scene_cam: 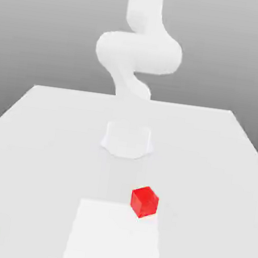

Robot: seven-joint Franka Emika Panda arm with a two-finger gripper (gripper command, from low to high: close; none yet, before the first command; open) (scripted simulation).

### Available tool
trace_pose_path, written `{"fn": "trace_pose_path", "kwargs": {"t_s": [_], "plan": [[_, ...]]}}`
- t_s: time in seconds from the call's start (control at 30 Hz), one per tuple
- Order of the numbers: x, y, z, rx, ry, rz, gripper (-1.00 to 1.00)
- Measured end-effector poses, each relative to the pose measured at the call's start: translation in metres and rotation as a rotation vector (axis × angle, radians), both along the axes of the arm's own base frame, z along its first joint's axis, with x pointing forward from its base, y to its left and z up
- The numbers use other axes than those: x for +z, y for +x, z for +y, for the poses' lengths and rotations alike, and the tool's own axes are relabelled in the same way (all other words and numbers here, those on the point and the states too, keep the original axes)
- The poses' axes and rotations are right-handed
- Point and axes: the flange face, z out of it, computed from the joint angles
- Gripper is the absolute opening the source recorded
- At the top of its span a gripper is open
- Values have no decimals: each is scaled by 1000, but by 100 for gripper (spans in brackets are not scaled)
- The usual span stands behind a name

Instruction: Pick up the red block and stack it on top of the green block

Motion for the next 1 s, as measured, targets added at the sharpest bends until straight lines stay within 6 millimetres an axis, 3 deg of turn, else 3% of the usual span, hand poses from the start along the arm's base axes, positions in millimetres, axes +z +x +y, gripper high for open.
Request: {"fn": "trace_pose_path", "kwargs": {"t_s": [0.13, 0.3, 0.43, 0.6, 0.8, 0.83, 1.0], "plan": [[-99, 31, 17, 86, -47, 145, 0], [-225, 35, 35, 201, -99, 327, 0], [-326, 9, 46, 305, -138, 484, 0], [-450, -49, 53, 439, -180, 680, 0], [-510, -59, 54, 459, -186, 707, 0], [-515, -60, 54, 459, -186, 707, -100], [-515, -60, 54, 459, -186, 708, -100]]}}
